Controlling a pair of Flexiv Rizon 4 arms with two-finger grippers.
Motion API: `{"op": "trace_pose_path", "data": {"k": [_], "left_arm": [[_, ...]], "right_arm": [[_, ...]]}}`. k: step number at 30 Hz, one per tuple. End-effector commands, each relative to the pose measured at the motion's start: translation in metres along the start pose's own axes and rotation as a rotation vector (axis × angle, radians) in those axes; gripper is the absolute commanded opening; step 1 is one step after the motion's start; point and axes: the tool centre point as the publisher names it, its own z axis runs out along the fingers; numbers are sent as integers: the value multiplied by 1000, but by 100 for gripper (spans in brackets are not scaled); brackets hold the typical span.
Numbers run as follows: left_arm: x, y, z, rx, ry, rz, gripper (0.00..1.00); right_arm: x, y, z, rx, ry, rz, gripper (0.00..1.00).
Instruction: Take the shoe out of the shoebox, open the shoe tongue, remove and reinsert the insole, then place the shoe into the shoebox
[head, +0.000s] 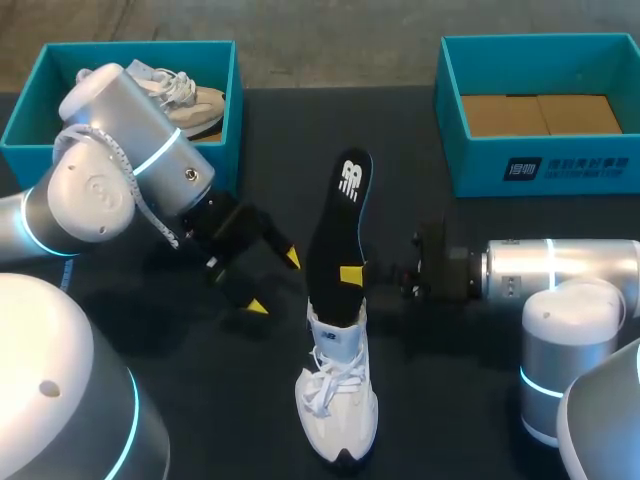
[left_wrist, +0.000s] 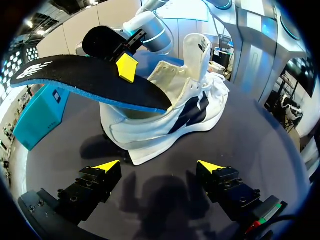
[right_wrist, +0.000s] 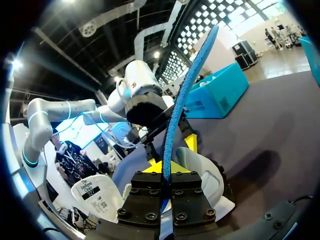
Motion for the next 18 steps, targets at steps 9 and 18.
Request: {"op": "trace_pose_path", "data": {"k": [9,18], "left_arm": [[0,0,1,-2,1,0,100],[0,0,1,-2,1,0,100]], "right_arm": [[0,-19,7,55,24,-18,0],[1,-15,8,60,25,-25,0]]}}
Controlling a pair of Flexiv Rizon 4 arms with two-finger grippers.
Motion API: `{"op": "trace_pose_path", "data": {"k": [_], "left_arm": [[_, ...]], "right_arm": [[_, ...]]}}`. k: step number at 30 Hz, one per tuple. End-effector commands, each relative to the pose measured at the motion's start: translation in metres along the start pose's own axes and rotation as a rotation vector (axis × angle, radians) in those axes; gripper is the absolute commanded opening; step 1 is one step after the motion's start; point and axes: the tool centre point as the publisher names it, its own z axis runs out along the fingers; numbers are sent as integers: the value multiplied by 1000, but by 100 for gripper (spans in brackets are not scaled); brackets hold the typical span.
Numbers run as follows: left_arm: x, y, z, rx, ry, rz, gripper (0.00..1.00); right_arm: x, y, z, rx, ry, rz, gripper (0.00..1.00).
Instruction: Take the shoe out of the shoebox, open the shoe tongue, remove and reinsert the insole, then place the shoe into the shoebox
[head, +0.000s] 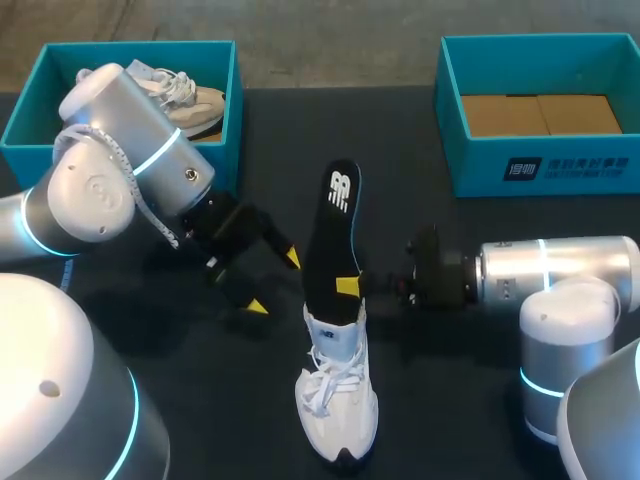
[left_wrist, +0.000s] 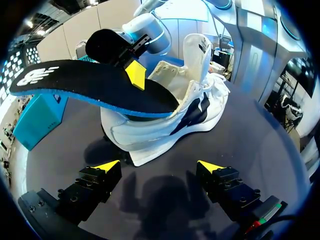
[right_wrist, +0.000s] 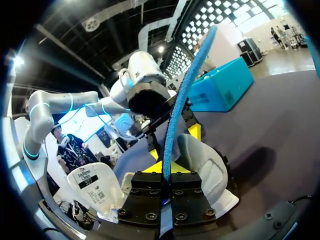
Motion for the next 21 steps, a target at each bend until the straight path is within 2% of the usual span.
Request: {"op": "trace_pose_path", "data": {"k": [1,21], "left_arm": [[0,0,1,-2,1,0,100],[0,0,1,-2,1,0,100]], "right_arm": [[0,1,2,8,-4,1,0],[10,-8,1,31,-11,-24,0]]}}
